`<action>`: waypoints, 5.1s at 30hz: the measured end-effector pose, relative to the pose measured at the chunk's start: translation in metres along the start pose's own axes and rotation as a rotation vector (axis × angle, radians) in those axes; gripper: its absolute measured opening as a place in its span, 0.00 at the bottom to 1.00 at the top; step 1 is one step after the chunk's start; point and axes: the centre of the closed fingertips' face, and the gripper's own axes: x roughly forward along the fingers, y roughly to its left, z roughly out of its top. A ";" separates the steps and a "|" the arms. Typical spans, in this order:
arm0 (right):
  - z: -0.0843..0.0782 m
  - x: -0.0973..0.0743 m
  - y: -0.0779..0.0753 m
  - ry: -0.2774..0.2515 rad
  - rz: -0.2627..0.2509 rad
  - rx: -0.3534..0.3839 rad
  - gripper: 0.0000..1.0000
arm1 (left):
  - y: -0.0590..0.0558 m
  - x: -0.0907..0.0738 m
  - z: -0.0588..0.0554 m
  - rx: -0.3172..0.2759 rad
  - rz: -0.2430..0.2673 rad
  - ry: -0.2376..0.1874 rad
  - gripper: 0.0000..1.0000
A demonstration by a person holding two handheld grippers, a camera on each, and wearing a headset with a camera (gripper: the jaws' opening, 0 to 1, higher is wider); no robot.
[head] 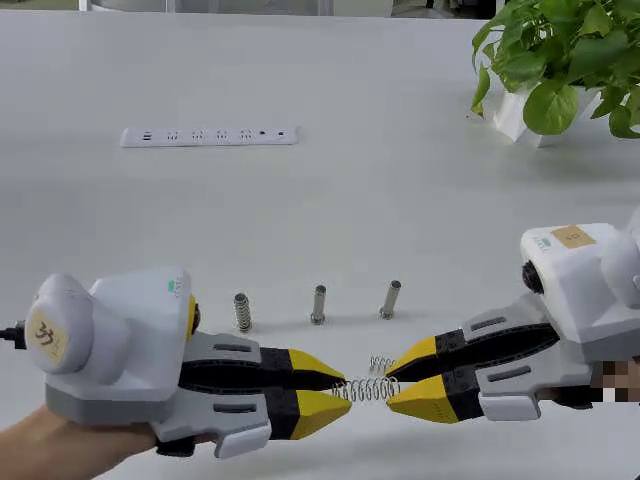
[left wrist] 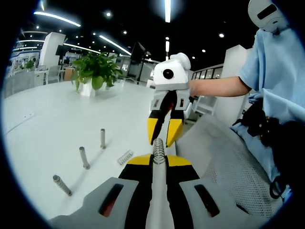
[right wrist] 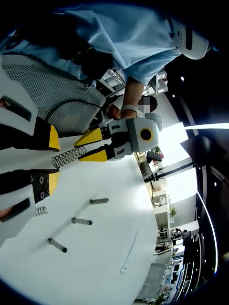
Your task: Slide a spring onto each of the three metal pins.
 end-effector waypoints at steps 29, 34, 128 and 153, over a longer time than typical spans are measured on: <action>0.004 0.000 0.005 -0.018 0.016 0.028 0.07 | -0.002 -0.001 -0.003 -0.010 -0.003 0.000 0.06; 0.010 -0.004 0.005 -0.029 0.007 0.011 0.05 | -0.001 -0.001 -0.007 -0.011 0.000 0.008 0.06; 0.004 0.020 0.005 0.436 0.046 -0.419 0.09 | 0.005 0.027 -0.024 0.160 -0.028 0.189 0.06; -0.002 0.026 0.004 0.471 0.056 -0.409 0.08 | 0.006 0.029 -0.024 0.134 -0.026 0.189 0.06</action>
